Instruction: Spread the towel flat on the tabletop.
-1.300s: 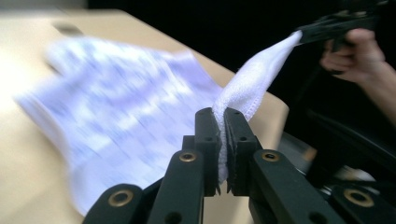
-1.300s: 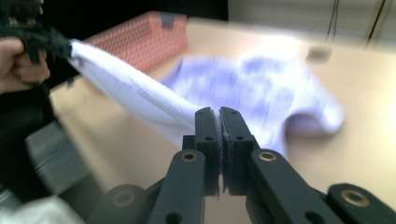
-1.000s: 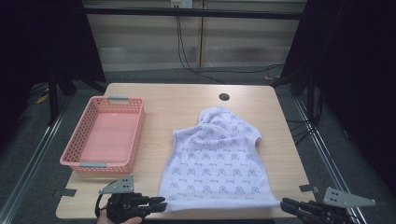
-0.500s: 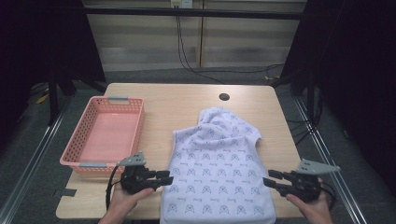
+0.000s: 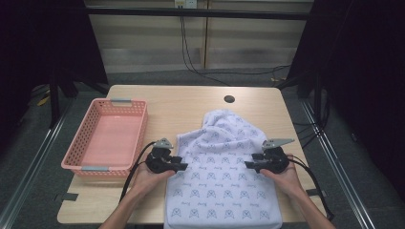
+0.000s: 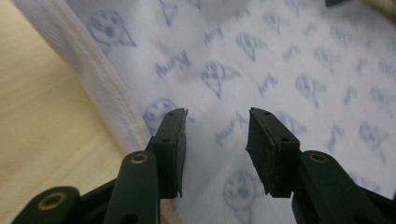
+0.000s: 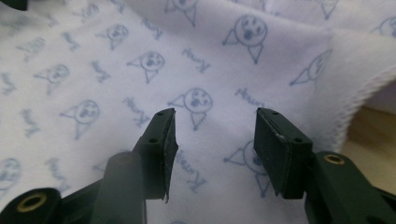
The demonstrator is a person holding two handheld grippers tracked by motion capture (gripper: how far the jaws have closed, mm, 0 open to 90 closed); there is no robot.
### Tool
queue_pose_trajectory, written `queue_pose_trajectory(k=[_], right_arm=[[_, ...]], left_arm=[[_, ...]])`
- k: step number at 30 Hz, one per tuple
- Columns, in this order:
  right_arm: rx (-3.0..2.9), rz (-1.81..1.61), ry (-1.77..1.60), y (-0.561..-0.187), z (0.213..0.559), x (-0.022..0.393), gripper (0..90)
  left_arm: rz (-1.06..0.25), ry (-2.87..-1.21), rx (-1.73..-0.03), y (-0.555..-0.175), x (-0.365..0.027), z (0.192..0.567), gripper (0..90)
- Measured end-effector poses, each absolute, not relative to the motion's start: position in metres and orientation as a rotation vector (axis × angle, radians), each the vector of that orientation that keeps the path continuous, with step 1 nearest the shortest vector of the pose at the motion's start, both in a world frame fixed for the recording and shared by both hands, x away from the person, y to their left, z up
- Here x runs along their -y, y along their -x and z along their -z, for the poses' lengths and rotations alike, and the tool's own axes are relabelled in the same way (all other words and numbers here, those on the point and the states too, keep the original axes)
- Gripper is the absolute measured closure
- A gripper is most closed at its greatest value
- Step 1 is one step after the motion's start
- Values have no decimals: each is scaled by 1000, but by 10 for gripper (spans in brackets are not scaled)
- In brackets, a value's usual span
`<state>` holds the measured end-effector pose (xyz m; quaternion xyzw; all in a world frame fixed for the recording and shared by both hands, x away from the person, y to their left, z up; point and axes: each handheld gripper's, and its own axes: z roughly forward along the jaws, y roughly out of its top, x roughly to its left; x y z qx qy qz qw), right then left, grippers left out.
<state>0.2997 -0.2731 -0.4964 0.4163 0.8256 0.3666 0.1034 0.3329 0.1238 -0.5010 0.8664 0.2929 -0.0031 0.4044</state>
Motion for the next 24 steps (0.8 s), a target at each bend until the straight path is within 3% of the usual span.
queue_pose_trajectory(k=[2, 4, 7, 12, 24], right_arm=[[-2430, -1043, -1186, -295, 501, 270, 490], [-2447, -1032, -1174, -291, 500, 271, 526], [-2468, -1006, -1126, -276, 498, 274, 721], [-2531, -1069, -1164, -249, 497, 285, 847], [-2720, -1036, -1125, -188, 489, 283, 860]], left_arm=[[6, -2192, -721, -329, -128, 501, 624], [-10, -2218, -696, -324, -133, 501, 723], [40, -2202, -706, -315, -142, 503, 860], [160, -2211, -675, -295, -147, 502, 879], [293, -2355, -515, -231, -141, 492, 876]])
